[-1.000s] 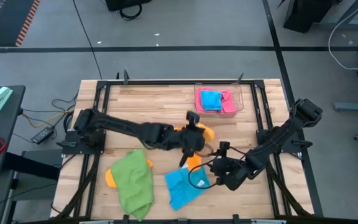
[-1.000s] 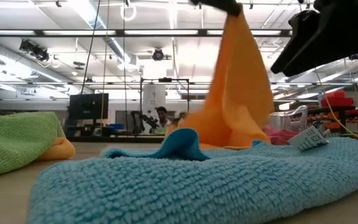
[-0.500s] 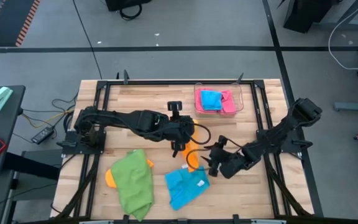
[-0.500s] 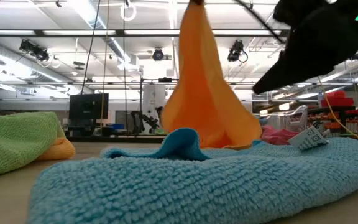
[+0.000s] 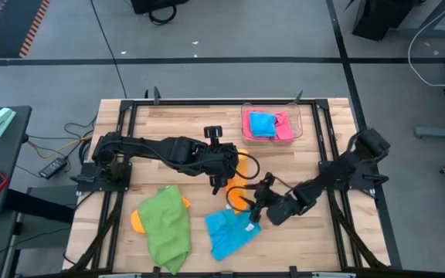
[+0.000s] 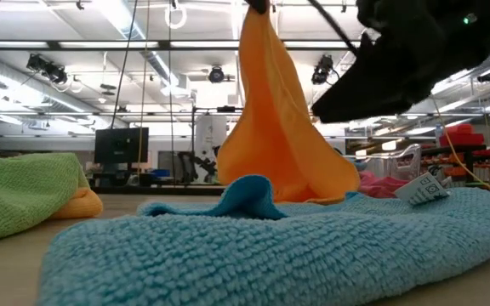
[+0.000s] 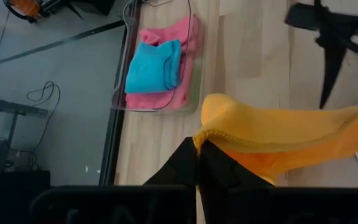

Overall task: Fold microfiber towels
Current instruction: Fold the right yellow towel

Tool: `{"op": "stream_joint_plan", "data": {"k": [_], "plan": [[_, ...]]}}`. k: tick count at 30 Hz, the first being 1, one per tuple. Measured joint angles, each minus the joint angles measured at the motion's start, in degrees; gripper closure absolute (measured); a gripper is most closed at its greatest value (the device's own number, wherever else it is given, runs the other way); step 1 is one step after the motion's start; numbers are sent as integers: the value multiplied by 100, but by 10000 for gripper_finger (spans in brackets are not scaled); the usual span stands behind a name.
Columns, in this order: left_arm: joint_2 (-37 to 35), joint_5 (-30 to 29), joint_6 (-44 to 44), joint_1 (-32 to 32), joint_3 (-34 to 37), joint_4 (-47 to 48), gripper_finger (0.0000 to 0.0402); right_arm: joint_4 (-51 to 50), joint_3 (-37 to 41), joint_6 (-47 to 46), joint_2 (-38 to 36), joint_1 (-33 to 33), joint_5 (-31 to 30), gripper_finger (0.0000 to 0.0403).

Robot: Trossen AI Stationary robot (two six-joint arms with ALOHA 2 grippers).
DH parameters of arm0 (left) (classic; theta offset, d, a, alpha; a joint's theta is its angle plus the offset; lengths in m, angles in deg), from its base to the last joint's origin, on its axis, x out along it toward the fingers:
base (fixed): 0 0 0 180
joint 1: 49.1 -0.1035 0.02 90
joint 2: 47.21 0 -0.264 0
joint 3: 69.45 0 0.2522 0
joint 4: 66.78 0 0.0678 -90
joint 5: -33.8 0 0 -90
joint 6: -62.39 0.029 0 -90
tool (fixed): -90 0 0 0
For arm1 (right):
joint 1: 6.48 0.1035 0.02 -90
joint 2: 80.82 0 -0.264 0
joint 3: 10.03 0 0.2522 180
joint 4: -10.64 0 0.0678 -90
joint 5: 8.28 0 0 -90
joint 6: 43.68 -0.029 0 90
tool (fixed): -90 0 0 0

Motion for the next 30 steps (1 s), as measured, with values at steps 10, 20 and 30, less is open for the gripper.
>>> {"op": "stream_joint_plan", "data": {"k": [10,20,30], "plan": [[-1,-4,-319,-28,2,382,393,-1536,-832,-1238,888,21,-498,186],[0,-19,-420,-54,2,597,385,-1641,-781,-2309,1266,21,153,186],[-343,-71,-967,-19,-7,1388,380,-2142,-749,-2553,1203,-25,177,186]]}}
